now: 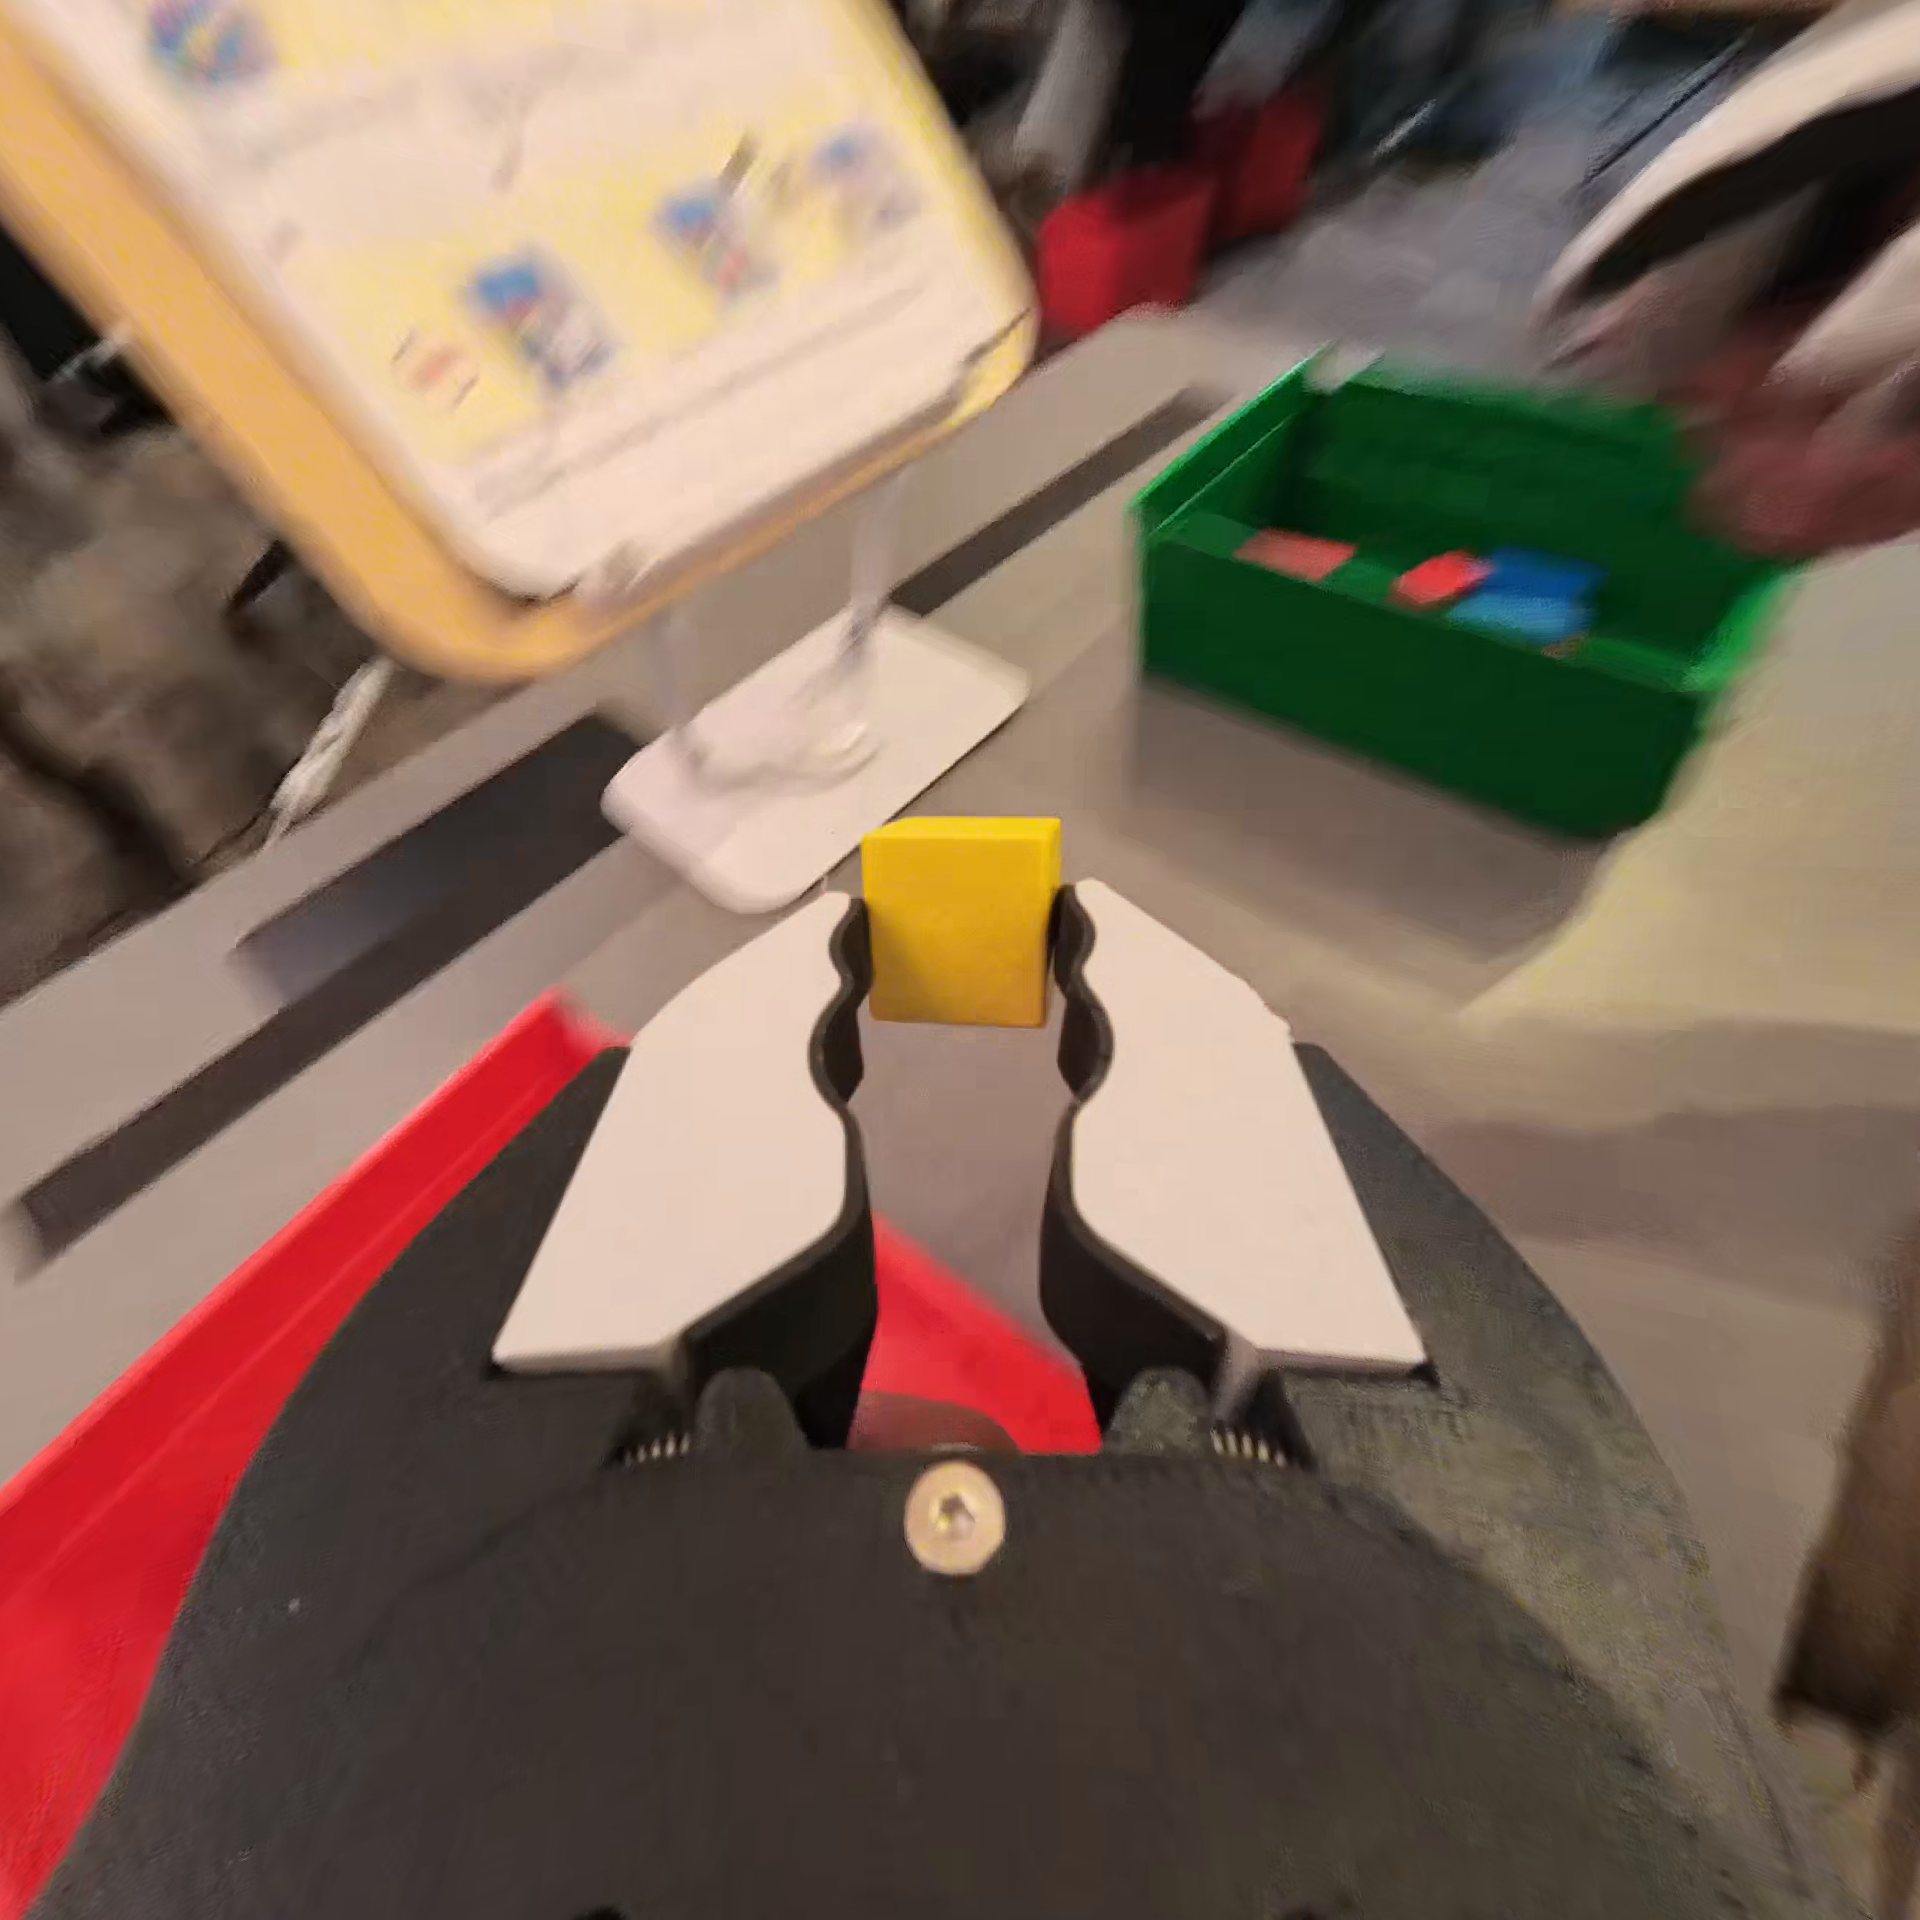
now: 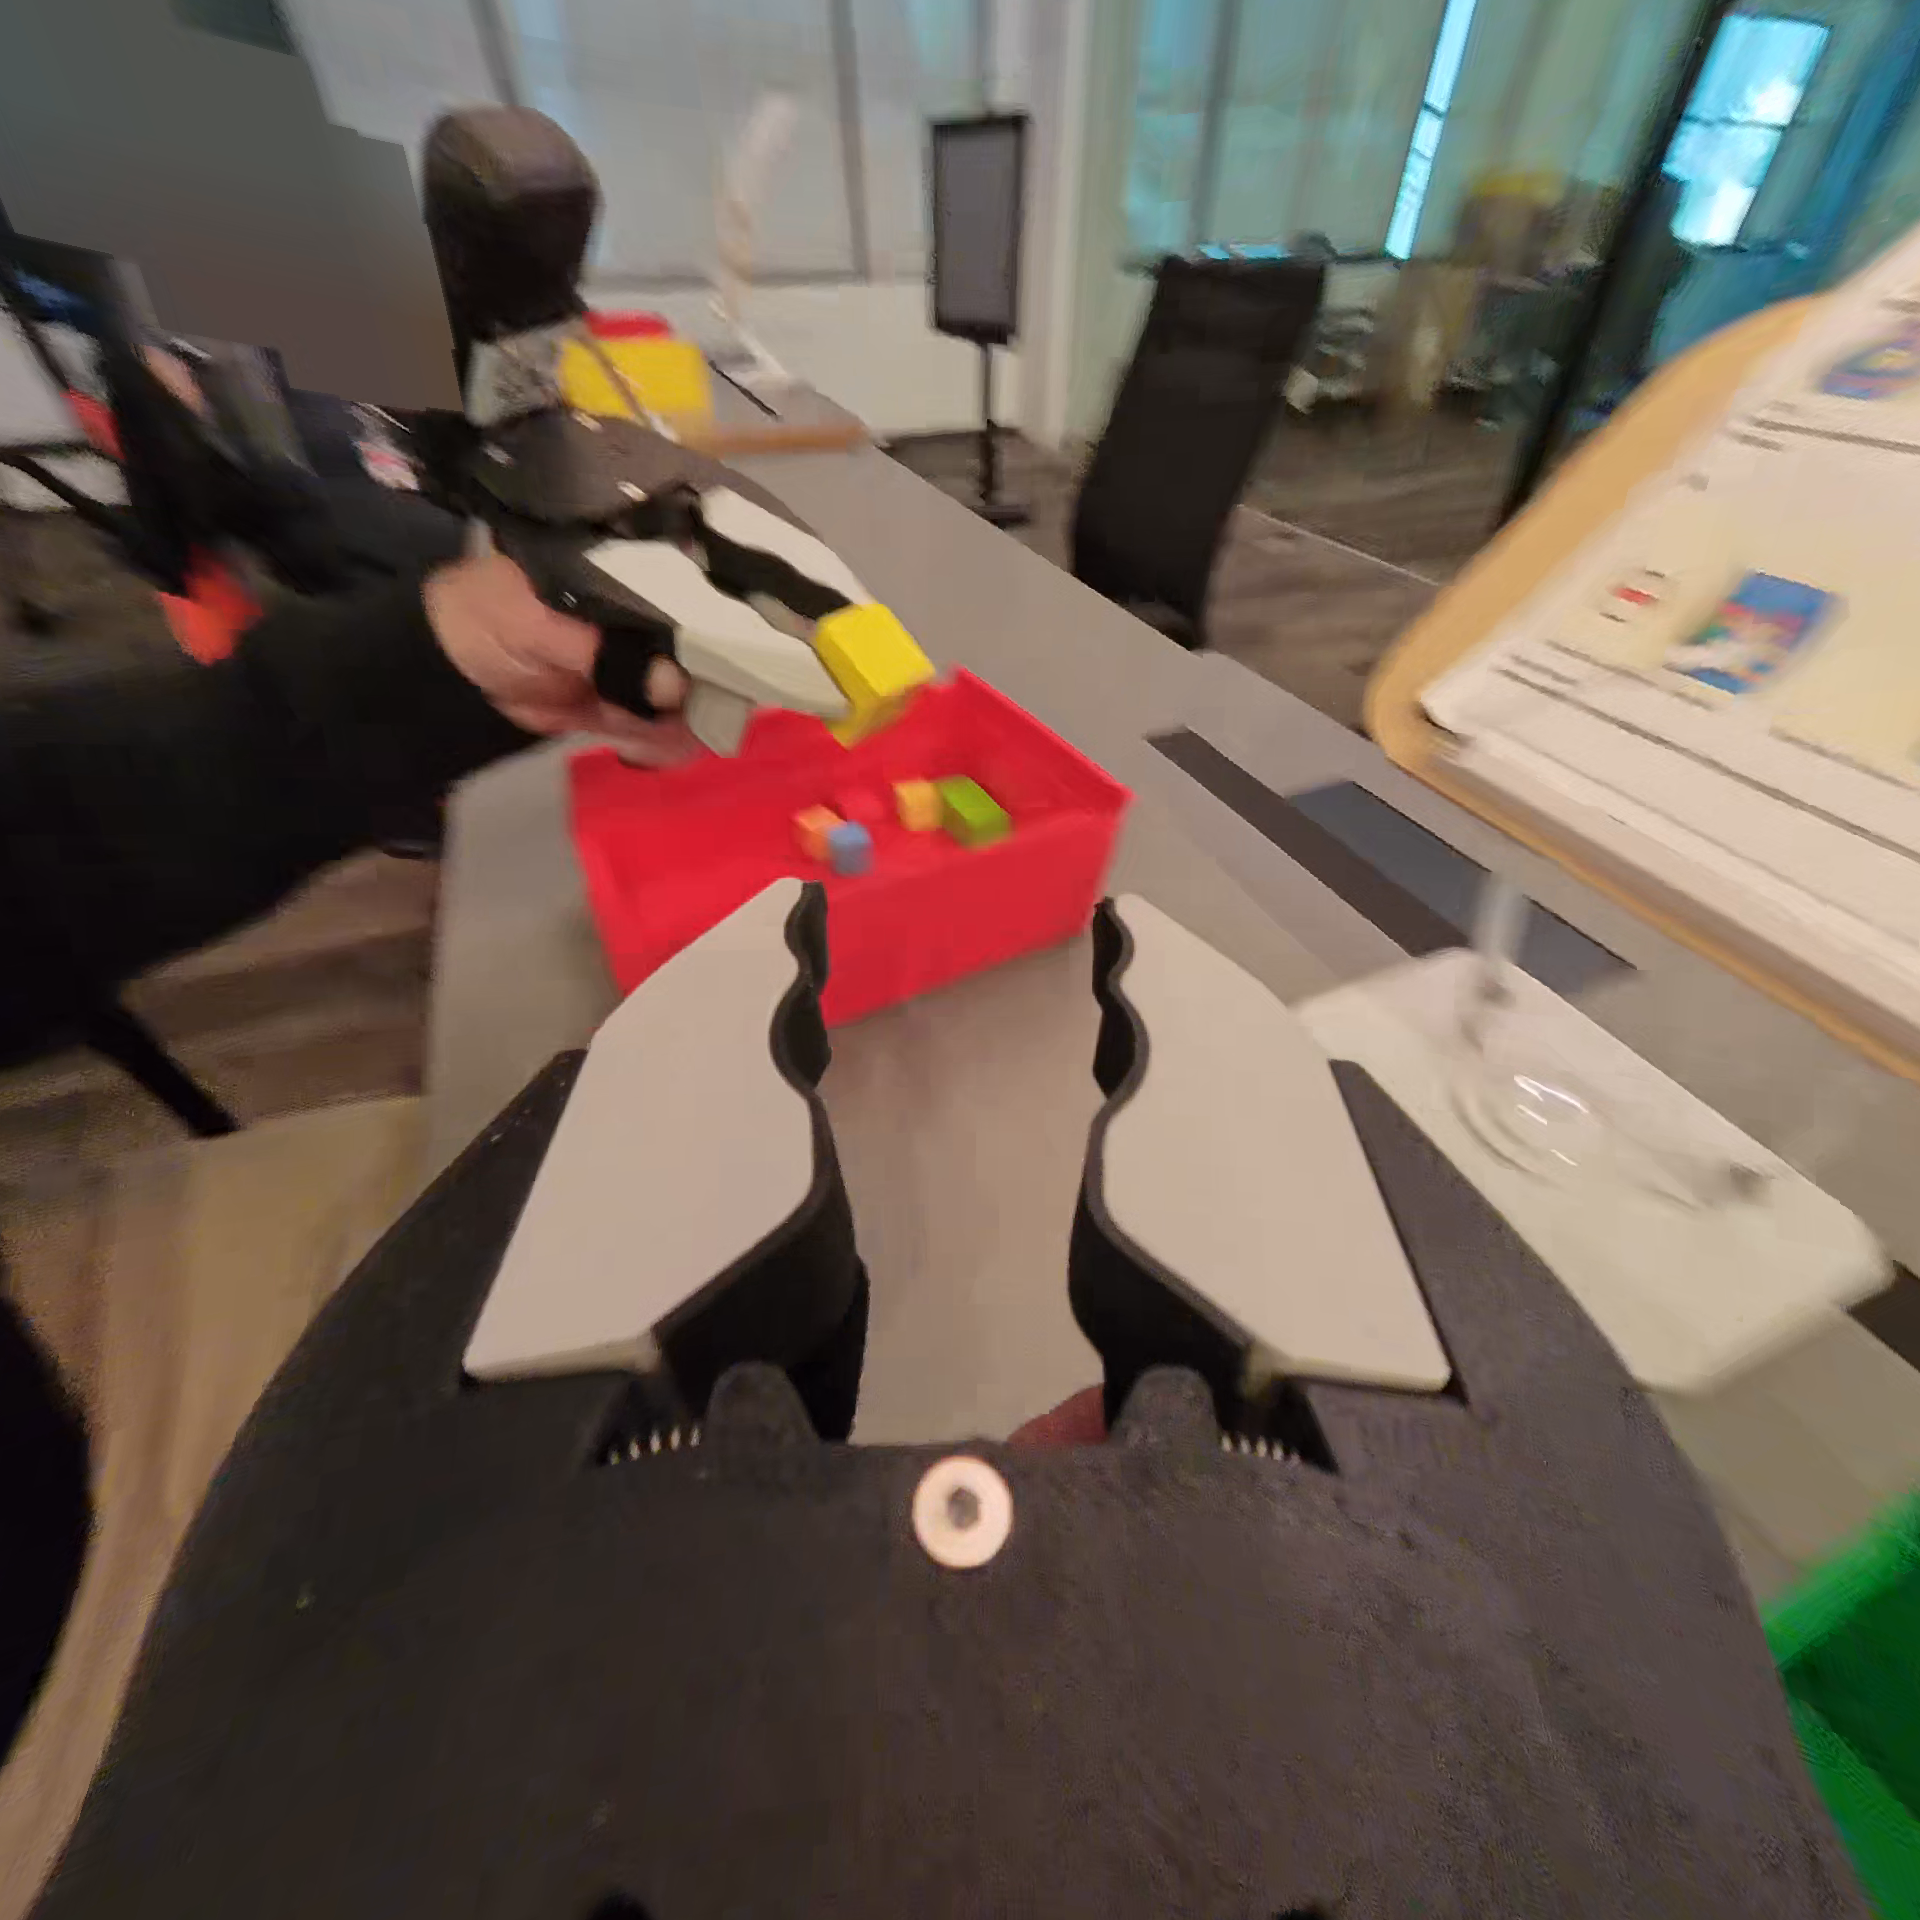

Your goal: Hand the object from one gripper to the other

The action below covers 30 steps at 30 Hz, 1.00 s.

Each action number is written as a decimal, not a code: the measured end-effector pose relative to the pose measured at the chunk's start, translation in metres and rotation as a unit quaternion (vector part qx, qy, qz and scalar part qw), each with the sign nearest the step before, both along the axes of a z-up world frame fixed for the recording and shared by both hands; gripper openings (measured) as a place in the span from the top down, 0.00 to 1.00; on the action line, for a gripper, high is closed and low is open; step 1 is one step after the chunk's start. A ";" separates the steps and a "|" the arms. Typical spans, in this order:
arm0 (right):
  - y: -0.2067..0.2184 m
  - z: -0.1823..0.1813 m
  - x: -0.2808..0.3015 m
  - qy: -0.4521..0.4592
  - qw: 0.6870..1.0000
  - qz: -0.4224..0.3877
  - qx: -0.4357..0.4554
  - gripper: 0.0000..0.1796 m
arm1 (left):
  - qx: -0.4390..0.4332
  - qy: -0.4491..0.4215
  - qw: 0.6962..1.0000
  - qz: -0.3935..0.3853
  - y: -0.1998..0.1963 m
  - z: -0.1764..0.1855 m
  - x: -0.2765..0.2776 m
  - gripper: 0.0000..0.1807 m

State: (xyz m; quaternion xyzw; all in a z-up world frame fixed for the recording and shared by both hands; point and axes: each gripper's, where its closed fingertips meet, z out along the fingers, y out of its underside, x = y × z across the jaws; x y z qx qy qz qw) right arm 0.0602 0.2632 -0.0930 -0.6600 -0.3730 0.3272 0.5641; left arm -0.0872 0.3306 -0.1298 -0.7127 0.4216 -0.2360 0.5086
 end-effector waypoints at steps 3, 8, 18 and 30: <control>-0.016 0.007 -0.030 0.061 0.997 0.047 0.005 0.72 | 0.013 -0.055 0.995 -0.081 -0.040 0.023 0.049 0.81; -0.028 0.015 -0.045 0.134 0.987 0.092 -0.015 0.75 | 0.006 -0.119 0.977 -0.178 -0.093 0.042 0.097 0.81; -0.038 0.022 -0.047 0.185 0.974 0.131 -0.028 0.83 | -0.023 -0.185 0.961 -0.204 -0.107 0.049 0.109 0.81; -0.007 0.051 0.039 0.131 0.991 -0.001 0.024 0.83 | 0.027 -0.188 0.965 -0.178 -0.103 0.072 0.096 0.81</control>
